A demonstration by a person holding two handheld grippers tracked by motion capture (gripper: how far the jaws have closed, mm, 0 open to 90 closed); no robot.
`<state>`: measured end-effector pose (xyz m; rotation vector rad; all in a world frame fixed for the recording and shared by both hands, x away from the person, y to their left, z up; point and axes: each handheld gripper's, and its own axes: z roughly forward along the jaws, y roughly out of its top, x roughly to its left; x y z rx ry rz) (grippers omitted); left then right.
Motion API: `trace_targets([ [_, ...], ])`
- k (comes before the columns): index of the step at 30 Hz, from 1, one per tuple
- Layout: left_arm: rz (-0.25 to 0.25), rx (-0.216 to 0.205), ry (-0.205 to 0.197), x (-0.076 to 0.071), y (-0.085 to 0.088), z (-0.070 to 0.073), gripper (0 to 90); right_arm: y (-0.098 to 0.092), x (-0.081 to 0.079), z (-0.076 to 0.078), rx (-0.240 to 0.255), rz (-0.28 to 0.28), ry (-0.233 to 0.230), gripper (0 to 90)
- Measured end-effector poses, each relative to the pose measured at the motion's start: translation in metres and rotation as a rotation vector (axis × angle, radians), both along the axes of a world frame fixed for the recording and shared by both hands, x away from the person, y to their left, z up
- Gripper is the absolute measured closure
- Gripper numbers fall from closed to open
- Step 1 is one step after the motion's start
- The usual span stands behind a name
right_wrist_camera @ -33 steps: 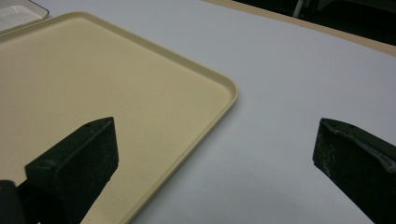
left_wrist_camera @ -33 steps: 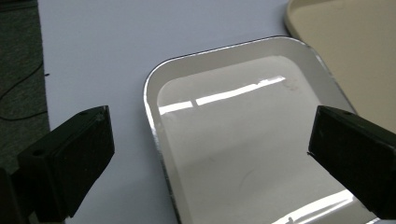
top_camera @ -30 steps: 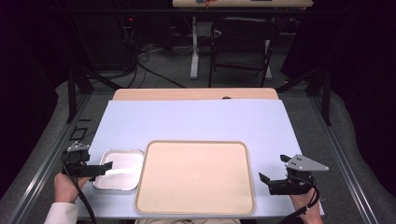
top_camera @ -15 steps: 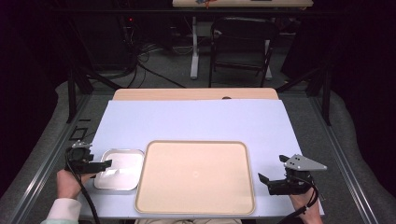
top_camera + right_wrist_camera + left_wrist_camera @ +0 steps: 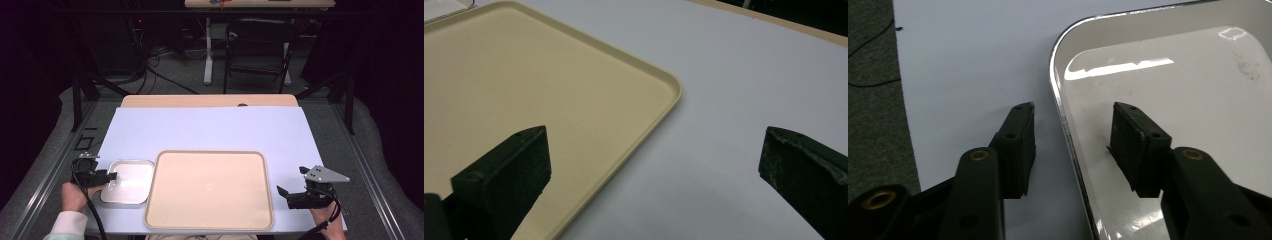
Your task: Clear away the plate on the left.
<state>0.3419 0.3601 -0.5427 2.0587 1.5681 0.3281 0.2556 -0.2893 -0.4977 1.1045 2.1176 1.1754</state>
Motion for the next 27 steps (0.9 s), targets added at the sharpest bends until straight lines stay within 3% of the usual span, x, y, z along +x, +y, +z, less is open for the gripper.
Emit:
trace_targets([
  [4,0.007,-0.022,-0.001,-0.0004,0.0033,-0.0008,57.7,0.0011,0.0002,-0.0001,-0.009,0.001,-0.001,0.0],
  [9,0.015,-0.016,-0.001,-0.0002,0.0029,-0.0012,59.3,0.0005,0.0002,-0.0003,-0.007,-0.006,0.000,0.0],
  [15,0.036,-0.040,-0.003,-0.0016,0.0068,-0.0022,62.8,0.0013,0.0001,0.0000,-0.013,-0.002,-0.003,0.0],
  [20,0.044,-0.028,-0.012,-0.0026,0.0046,-0.0029,63.1,0.0009,-0.0004,-0.0001,-0.011,-0.007,-0.005,0.0],
  [27,0.064,-0.050,-0.013,-0.0032,0.0078,-0.0040,66.9,0.0012,0.0000,-0.0002,-0.012,-0.007,-0.001,0.0],
])
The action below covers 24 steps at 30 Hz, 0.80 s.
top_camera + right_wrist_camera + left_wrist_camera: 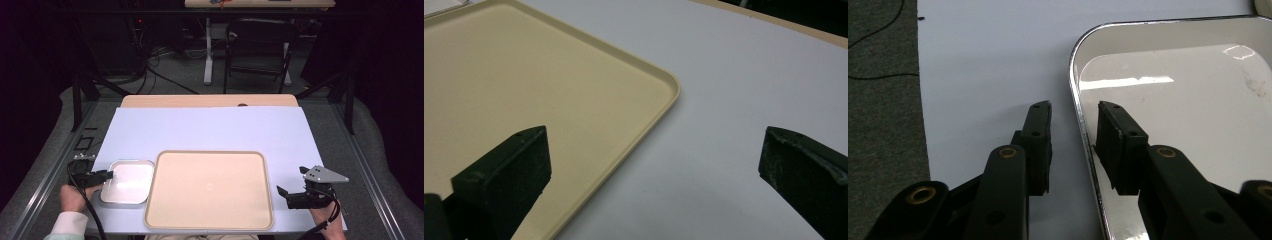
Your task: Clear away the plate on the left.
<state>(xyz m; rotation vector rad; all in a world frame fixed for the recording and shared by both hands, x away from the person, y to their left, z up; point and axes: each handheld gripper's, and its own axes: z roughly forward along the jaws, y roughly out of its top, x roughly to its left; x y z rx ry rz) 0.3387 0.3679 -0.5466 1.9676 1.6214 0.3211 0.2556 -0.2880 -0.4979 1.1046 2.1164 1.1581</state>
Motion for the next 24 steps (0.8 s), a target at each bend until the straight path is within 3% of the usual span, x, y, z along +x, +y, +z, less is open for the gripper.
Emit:
trace_targets([
  [10,0.008,-0.025,-0.004,-0.001,0.003,-0.001,70.8,0.000,0.000,0.000,-0.003,-0.001,0.002,0.0],
  [14,0.006,-0.061,-0.001,-0.001,0.005,-0.002,79.8,0.000,0.001,0.000,0.009,-0.019,-0.001,0.0],
  [15,0.011,-0.097,0.005,-0.001,0.007,-0.003,81.9,0.000,0.001,0.000,0.011,-0.019,-0.001,0.0],
  [24,0.017,-0.139,0.013,-0.001,0.011,-0.004,83.3,-0.001,0.002,-0.001,0.003,-0.041,0.007,0.0],
])
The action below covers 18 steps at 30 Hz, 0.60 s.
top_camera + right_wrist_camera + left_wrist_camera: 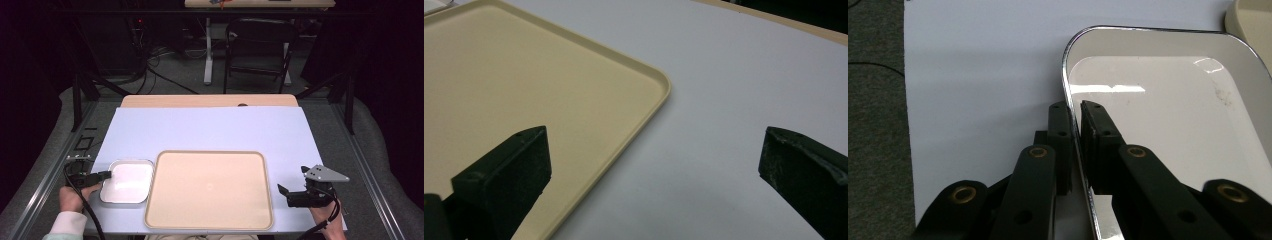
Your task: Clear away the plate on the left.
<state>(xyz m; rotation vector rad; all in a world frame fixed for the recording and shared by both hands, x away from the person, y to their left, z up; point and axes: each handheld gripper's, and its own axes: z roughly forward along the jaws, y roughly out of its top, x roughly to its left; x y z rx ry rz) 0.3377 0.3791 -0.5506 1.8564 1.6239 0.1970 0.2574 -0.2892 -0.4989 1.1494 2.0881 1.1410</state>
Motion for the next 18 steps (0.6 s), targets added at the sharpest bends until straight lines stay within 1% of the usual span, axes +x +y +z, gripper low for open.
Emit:
trace_targets([
  [4,-0.002,0.001,0.001,-0.0001,0.0000,0.0005,83.5,0.0014,-0.0002,0.0000,-0.015,0.004,0.002,0.0],
  [5,-0.001,-0.008,-0.002,-0.0003,0.0006,0.0003,84.7,0.0020,-0.0005,0.0001,-0.021,0.004,0.002,0.0],
  [6,-0.001,-0.008,-0.002,-0.0003,0.0006,0.0003,85.4,0.0020,-0.0005,0.0001,-0.021,0.004,0.002,0.0],
  [9,0.005,-0.033,-0.004,-0.0011,0.0023,0.0006,87.1,0.0017,-0.0004,0.0002,-0.026,-0.001,0.002,0.0],
  [10,0.011,-0.060,-0.014,-0.0022,0.0047,0.0007,87.6,0.0018,-0.0002,0.0001,-0.024,0.002,0.003,0.0],
  [11,0.011,-0.060,-0.014,-0.0022,0.0047,0.0007,88.0,0.0020,-0.0001,0.0000,-0.026,0.004,0.004,0.0],
  [12,0.015,-0.084,-0.023,-0.0038,0.0065,0.0018,88.2,0.0023,0.0000,-0.0001,-0.027,0.002,0.004,0.0],
  [13,0.014,-0.097,-0.026,-0.0044,0.0080,0.0024,88.3,0.0023,0.0002,-0.0001,-0.029,0.001,0.005,0.0],
  [15,0.016,-0.107,-0.036,-0.0054,0.0089,0.0028,88.4,0.0022,-0.0003,0.0000,-0.031,-0.001,0.002,0.0],
  [16,0.013,-0.105,-0.032,-0.0059,0.0089,0.0038,88.4,0.0021,-0.0004,0.0001,-0.032,-0.008,0.000,2.4],
  [17,0.017,-0.111,-0.041,-0.0067,0.0088,0.0043,88.4,0.0018,-0.0006,0.0002,-0.030,-0.006,0.000,2.7],
  [18,0.017,-0.111,-0.041,-0.0067,0.0088,0.0043,88.4,0.0018,-0.0006,0.0002,-0.030,-0.006,0.000,2.7],
])
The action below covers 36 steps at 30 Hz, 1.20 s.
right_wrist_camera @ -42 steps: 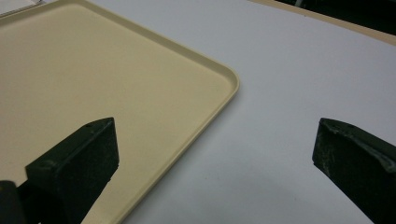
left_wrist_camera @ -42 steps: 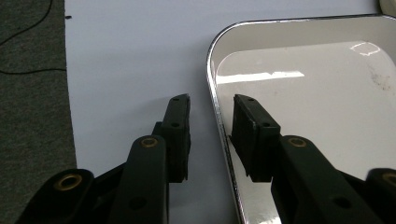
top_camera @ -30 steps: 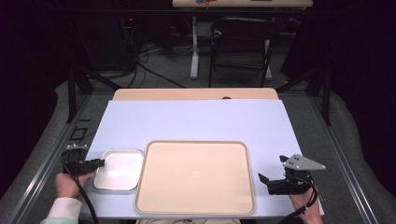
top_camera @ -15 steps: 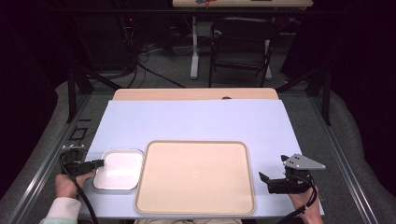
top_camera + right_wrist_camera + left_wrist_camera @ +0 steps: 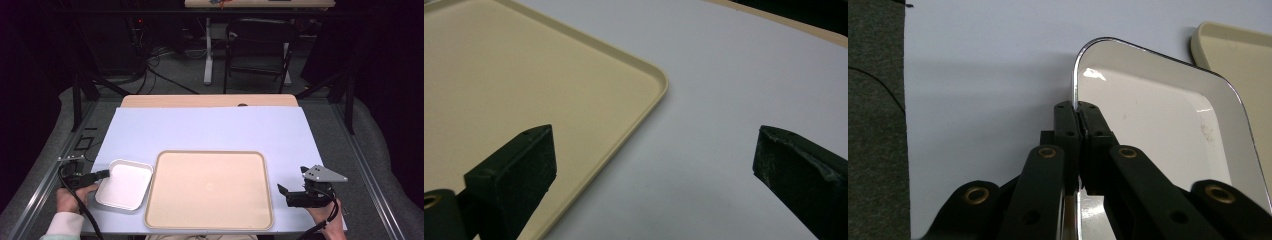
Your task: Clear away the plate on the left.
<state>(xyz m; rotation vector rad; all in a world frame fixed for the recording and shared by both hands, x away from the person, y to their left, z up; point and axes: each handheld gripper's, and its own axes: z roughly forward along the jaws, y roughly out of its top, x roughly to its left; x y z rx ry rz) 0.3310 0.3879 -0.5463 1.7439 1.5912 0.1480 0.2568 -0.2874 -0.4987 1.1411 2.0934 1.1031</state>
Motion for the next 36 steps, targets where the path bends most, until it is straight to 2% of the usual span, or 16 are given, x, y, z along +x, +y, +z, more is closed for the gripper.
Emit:
trace_targets([
  [5,0.002,-0.015,-0.030,-0.003,0.000,0.005,88.4,0.001,-0.001,0.000,-0.010,-0.002,-0.002,2.3],
  [16,0.028,0.007,-0.096,-0.008,-0.001,0.018,88.4,0.002,-0.001,0.002,-0.022,-0.006,-0.006,2.3],
  [23,0.038,0.026,-0.152,-0.010,-0.008,0.029,88.4,0.003,-0.001,0.004,-0.015,-0.015,-0.013,2.9],
  [28,0.052,0.018,-0.189,-0.011,-0.011,0.036,88.4,0.005,0.000,0.006,0.000,-0.016,-0.012,3.0],
  [32,0.051,0.017,-0.217,-0.011,-0.015,0.042,88.4,0.007,0.003,0.008,0.005,-0.013,-0.010,2.8],
  [36,0.038,0.034,-0.260,-0.011,-0.026,0.048,88.4,0.009,0.005,0.009,0.012,-0.010,-0.009,2.0],
])
